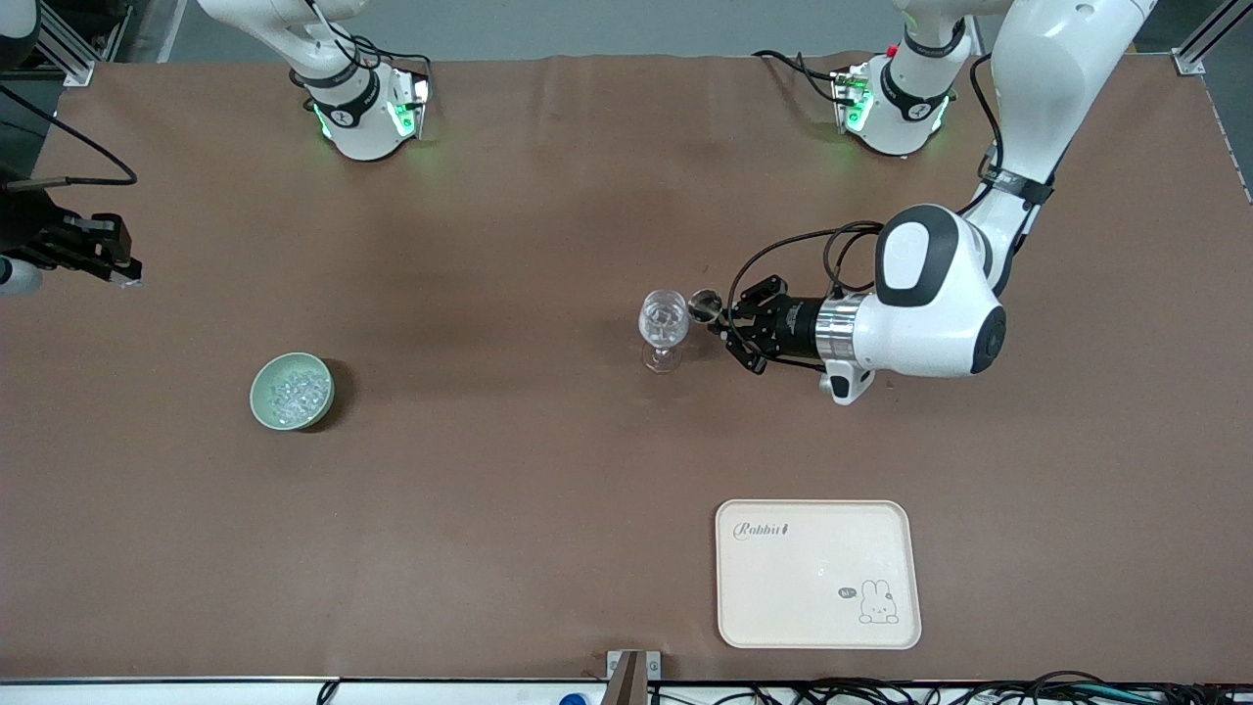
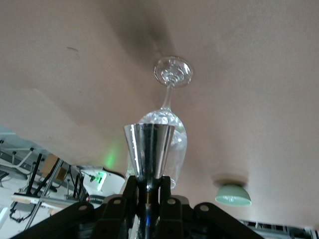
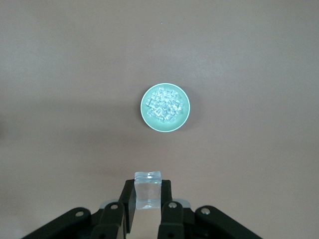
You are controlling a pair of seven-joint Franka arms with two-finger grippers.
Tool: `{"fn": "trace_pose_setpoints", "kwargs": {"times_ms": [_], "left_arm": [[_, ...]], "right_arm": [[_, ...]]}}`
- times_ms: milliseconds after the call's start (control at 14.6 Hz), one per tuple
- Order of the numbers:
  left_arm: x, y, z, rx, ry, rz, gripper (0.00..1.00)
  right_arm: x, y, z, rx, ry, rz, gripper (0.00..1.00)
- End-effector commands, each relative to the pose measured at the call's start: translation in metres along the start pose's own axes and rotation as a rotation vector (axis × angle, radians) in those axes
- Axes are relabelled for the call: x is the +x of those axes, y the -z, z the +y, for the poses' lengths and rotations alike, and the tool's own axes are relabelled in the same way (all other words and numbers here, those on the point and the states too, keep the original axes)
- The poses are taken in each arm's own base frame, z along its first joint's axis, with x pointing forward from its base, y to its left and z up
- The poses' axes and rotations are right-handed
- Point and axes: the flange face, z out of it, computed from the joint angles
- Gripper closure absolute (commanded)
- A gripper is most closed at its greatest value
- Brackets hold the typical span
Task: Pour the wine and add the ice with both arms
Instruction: 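Carry the metal jigger over the wine glass with the left gripper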
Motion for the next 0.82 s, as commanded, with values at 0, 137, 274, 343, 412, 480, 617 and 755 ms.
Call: {"fn": "trace_pose_setpoints", "kwargs": {"times_ms": [0,137,274,343,412,480,617,755], "left_arm": [[-0.019,-0.007,-0.005,-0.004,0.005,0.053,0.99],[-0.025,-0.009,-0.006,-0.006,0.016,0.099,0.99],[-0.036,-0.015,-0.005,-0.006,0.034,0.161,0.99],[-0.038,-0.015,-0.004,-0.011,0.044,0.181,0.99],[-0.041,-0.015,-0.003,-0.015,0.052,0.19,0.99],[-0.048,-0.022,-0.005,-0.008,0.049,0.202,0.99],[-0.056,-0.032,-0.008,0.0,0.049,0.247,0.99],[-0.059,-0.037,-0.006,-0.004,0.059,0.294,0.99]], "right_arm": [[-0.002,0.002,-0.001,0.013,-0.01,0.0,0.92],[-0.003,0.003,-0.001,0.013,-0.01,-0.001,0.92],[-0.003,0.004,-0.001,0.013,-0.012,0.0,0.92],[-0.003,0.004,-0.002,0.013,-0.01,-0.001,0.92],[-0.003,0.004,-0.001,0.013,-0.012,-0.001,0.92],[-0.003,0.004,-0.001,0.013,-0.012,-0.001,0.92],[-0.003,0.004,-0.002,0.013,-0.01,0.0,0.92],[-0.003,0.003,-0.001,0.013,-0.012,-0.001,0.92]]}}
